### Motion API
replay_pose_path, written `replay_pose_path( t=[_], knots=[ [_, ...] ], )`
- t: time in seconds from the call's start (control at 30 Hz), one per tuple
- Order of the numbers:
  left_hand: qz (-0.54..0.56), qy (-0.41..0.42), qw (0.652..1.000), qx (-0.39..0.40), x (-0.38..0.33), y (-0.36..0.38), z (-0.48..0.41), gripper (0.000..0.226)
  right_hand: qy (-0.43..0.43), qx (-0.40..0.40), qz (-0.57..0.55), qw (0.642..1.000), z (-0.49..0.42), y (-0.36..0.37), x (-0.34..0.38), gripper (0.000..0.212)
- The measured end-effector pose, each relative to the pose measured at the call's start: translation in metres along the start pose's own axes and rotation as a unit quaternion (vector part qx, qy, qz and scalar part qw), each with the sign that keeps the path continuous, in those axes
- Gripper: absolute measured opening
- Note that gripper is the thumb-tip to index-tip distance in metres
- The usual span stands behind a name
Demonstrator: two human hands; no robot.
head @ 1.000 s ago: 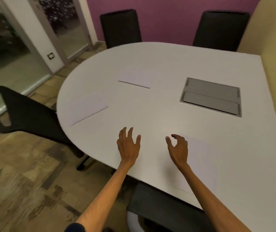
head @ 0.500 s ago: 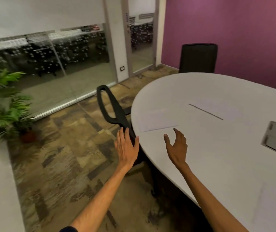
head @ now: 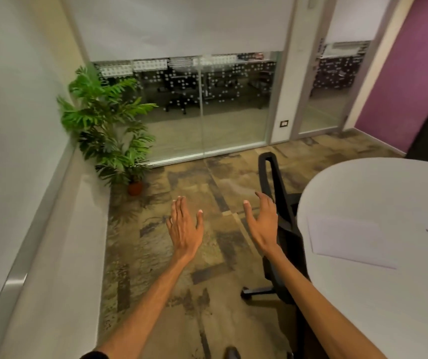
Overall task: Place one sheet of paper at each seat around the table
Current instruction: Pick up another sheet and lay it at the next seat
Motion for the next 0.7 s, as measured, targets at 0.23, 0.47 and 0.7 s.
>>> replay_pose_path(
  t=[0.23,0.47,0.7],
  knots=[
    [-0.003,-0.014,1.000,-0.024,0.027,0.029,-0.120,0.066,-0.032,0.030,0.001,0.999,-0.101,0.101,0.014,0.054],
    [0.006,-0.008,0.999,-0.030,0.027,0.074,-0.257,0.065,-0.016,0.028,0.001,0.999,-0.239,0.161,0.006,0.050],
    [0.028,-0.029,0.999,-0.007,0.025,0.124,-0.362,0.067,0.003,0.023,0.011,1.000,-0.340,0.207,-0.011,0.047]
  ],
)
Point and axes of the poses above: each hand's wrist, its own z-axis away from the middle knuckle, its own y-axis out of the palm, x = y × z, the point moved 3 cm from there along -z, towards the middle knuckle, and after that the axes turned 6 degrees about z, right-handed, at the moved point
